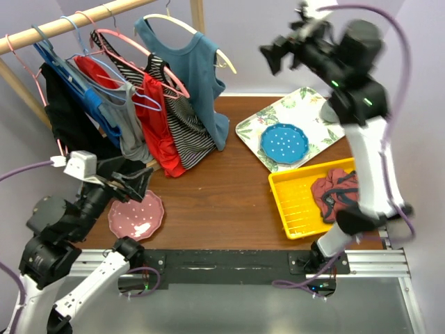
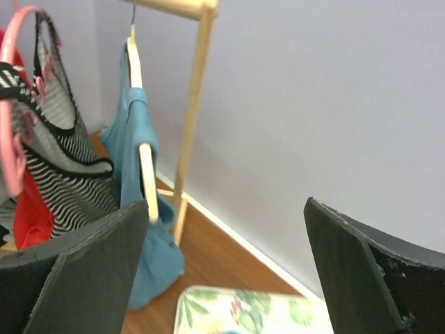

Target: Place the tank top on the hanger

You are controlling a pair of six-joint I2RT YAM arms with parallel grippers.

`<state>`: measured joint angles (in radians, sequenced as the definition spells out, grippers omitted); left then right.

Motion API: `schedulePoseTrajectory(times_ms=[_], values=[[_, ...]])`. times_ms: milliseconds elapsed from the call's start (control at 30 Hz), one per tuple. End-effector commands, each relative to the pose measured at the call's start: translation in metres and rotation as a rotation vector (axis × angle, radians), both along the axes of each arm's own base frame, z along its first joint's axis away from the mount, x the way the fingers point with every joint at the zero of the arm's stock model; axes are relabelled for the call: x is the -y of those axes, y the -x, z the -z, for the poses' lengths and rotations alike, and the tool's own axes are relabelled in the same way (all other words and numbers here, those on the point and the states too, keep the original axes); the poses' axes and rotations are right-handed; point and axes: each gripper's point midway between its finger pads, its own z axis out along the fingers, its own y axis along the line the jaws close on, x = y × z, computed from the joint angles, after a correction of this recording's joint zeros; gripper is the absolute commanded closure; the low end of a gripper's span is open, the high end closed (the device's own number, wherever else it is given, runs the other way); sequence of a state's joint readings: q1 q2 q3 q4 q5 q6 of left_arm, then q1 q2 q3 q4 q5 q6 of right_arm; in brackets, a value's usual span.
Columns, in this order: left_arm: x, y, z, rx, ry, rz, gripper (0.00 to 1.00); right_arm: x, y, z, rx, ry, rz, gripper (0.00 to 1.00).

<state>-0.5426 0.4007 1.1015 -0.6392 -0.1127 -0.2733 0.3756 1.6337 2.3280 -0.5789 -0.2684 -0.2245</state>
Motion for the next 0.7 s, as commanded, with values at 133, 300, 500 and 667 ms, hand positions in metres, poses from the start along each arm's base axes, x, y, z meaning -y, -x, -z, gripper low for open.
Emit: schedulePoseTrajectory(times_ms=[133,300,500,667], values=[[-0.044,0.013,-0.059,0.136,0.009,-0.165,0.0,0.104,0.09,0.029,-0.101,-0.051,0.311,0.01],[-0.054,0.03,-0.082,0.191,0.046,-0.165,0.0,0.156,0.124,0.053,-0.124,-0.078,0.474,0.01],[-0.053,0.038,-0.088,0.202,0.061,-0.132,0.0,0.174,0.156,0.052,-0.108,-0.101,0.512,0.02],[-0.053,0.045,-0.089,0.195,0.057,-0.111,0.0,0.174,0.163,0.043,-0.096,-0.119,0.503,0.01]])
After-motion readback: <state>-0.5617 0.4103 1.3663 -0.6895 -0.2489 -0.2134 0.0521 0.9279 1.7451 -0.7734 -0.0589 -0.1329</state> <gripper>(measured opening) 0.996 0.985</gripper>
